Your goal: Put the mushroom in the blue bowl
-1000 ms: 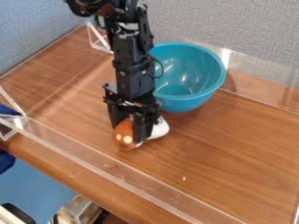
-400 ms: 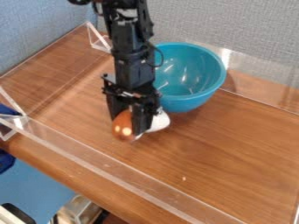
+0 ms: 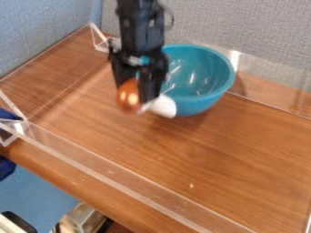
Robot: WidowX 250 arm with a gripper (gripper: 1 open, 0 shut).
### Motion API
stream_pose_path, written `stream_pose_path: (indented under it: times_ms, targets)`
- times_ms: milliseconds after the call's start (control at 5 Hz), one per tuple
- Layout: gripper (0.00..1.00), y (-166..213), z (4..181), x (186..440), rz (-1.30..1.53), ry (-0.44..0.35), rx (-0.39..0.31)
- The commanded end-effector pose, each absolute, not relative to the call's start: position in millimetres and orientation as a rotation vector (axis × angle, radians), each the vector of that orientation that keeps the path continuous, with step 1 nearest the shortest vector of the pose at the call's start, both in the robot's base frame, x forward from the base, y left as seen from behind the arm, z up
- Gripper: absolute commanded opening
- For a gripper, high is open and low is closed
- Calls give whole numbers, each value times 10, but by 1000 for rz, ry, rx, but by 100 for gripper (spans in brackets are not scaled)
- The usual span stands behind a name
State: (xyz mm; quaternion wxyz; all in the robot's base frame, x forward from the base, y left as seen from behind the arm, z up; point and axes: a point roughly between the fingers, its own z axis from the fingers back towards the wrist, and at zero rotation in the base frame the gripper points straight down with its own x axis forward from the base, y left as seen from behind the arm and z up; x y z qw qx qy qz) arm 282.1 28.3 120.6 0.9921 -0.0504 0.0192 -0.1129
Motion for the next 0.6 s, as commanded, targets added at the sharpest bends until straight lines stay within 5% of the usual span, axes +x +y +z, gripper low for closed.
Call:
stream_pose_path:
  times_ms: [0, 400]
  targets:
    - [0, 221, 1670, 3150, -294, -75, -56]
    - [0, 268, 1606, 3390, -410, -22, -63]
